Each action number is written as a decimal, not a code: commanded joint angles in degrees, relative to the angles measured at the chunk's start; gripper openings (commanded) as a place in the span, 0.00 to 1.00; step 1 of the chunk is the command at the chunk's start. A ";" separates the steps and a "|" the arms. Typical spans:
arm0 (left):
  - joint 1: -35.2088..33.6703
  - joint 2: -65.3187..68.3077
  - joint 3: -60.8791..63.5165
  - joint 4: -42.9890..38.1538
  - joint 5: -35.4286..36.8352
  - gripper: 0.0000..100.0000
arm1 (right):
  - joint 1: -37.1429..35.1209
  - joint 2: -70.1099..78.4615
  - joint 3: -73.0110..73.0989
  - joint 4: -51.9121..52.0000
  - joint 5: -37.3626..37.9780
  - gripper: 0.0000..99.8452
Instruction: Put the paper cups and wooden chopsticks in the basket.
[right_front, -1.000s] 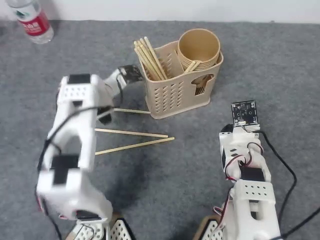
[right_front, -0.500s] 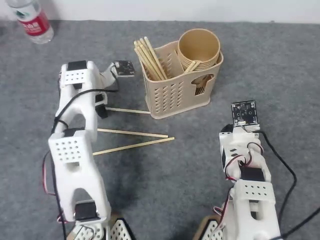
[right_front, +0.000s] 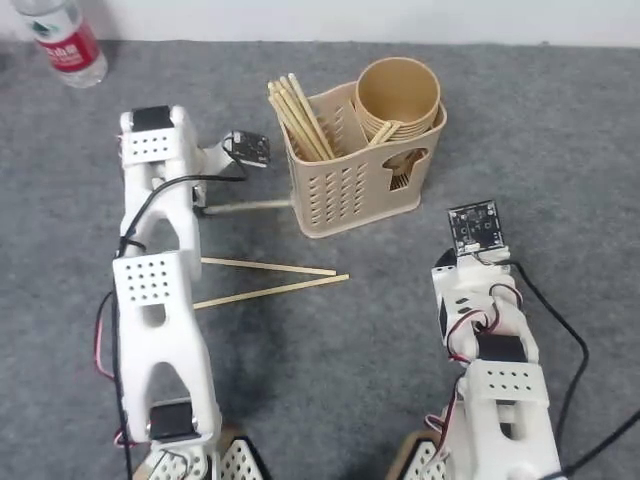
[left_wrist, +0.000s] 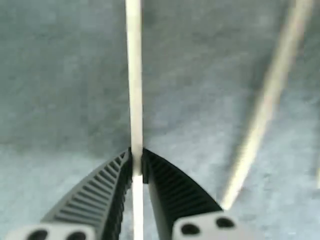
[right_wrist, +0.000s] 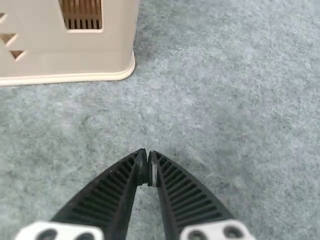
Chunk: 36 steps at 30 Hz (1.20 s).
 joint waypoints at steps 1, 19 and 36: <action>-0.79 -10.02 -3.12 2.37 7.03 0.01 | -0.40 -1.01 -0.44 -1.01 0.70 0.01; 18.20 -73.32 24.31 1.05 44.13 0.01 | -0.48 -1.01 -0.35 -0.57 0.70 0.01; 33.76 -110.77 90.51 -75.52 85.19 0.01 | -0.57 -1.01 -0.26 -0.48 0.70 0.01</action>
